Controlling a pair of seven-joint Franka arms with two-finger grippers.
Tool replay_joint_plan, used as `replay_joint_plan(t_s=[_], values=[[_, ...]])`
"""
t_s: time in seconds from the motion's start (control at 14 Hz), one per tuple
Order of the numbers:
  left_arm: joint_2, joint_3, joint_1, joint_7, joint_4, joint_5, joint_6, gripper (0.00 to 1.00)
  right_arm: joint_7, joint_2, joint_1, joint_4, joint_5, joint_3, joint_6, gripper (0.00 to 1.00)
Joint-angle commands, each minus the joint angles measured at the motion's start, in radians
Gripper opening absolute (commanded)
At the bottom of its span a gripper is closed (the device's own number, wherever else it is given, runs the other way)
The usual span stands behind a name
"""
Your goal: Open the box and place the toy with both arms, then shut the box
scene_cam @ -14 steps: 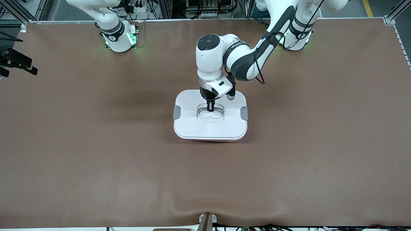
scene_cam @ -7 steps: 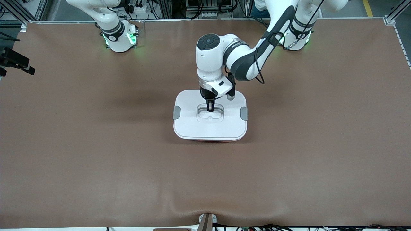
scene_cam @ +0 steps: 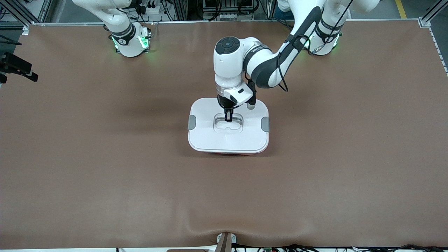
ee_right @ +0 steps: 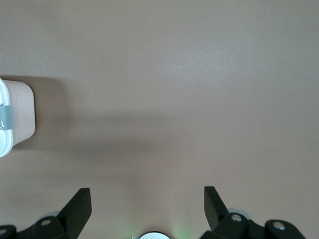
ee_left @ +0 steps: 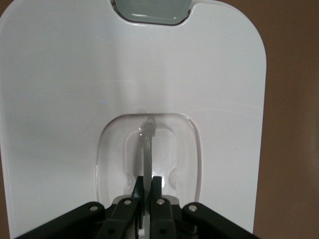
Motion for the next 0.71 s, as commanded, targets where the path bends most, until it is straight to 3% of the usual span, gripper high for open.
replay_joint_plan(t_s=[0.0, 0.64], values=[[-0.033, 0.005, -0.004, -0.021, -0.052, 0.029, 0.016, 0.00, 0.015, 0.003, -0.011, 0.015, -0.014, 0.009, -0.010, 1.00], [-0.056, 0.005, -0.001, -0.010, -0.088, 0.030, 0.018, 0.00, 0.013, 0.003, -0.011, 0.015, -0.014, 0.009, -0.010, 1.00]])
